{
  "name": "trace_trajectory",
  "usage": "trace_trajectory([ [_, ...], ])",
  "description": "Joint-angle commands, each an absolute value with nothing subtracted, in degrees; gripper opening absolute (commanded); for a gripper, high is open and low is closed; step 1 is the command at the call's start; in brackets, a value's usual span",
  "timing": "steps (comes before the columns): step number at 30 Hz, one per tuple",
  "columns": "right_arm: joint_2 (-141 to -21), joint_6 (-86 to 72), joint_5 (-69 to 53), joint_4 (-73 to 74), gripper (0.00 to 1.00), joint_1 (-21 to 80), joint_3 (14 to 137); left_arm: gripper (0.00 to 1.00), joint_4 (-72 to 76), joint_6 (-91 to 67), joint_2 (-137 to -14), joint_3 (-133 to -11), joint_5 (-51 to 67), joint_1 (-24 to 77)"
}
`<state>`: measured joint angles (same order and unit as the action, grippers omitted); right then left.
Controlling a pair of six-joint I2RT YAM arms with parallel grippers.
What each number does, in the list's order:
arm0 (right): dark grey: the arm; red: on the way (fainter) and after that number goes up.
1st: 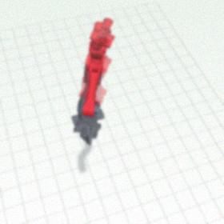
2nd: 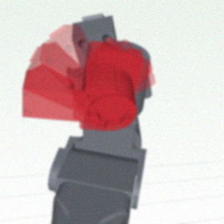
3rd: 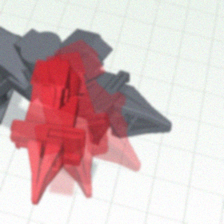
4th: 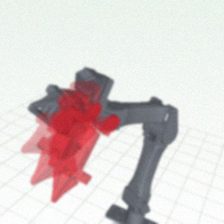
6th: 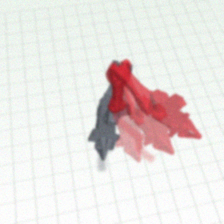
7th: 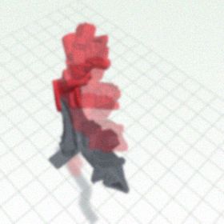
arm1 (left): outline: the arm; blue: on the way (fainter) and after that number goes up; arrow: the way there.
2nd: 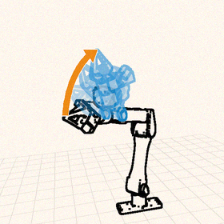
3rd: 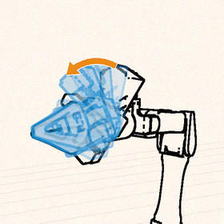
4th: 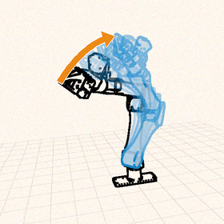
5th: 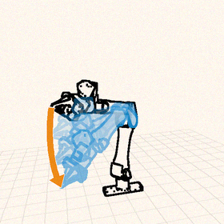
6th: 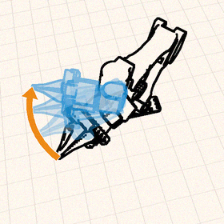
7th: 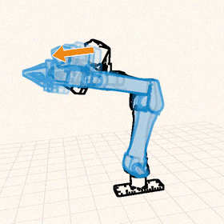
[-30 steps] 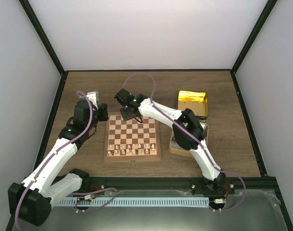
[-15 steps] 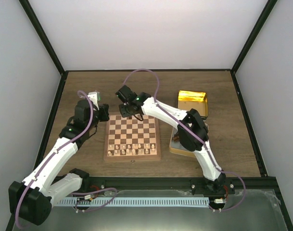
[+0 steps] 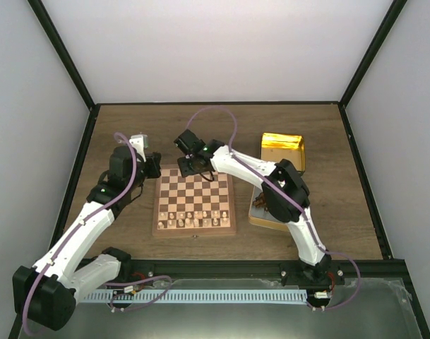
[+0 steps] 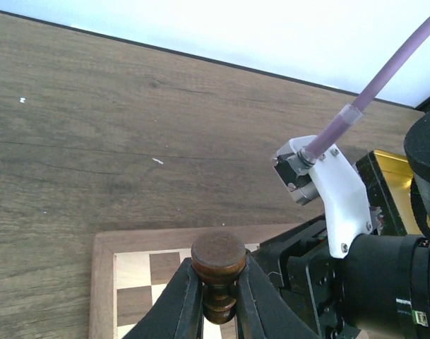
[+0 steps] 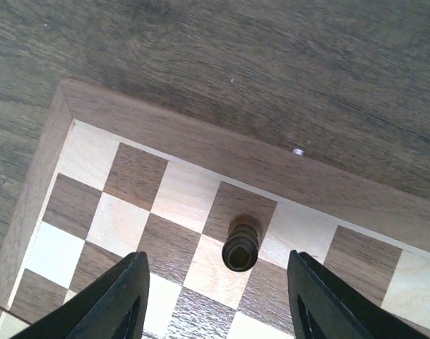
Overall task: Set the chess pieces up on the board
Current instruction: Place the chess piece on the chessboard.
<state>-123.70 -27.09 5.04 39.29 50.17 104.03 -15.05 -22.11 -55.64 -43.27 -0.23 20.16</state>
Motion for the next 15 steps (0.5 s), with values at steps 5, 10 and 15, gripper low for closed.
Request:
trace_trajectory([
  [5,-112.8,-29.2,-0.1,30.7,0.59,48.4,95.1,0.08,-12.5,-17.7,-55.5,-43.1,5.1,19.9],
  [10,-101.6,-28.5,-15.2,19.5,0.62,44.7,82.4,0.06,-10.3,-12.1,-55.5,-43.8,13.4,19.9],
  [15,-94.6,-30.3,-34.5,11.4,0.63,40.5,75.0,0.06,-6.4,-12.4,-57.8,-44.9,25.8,20.1],
])
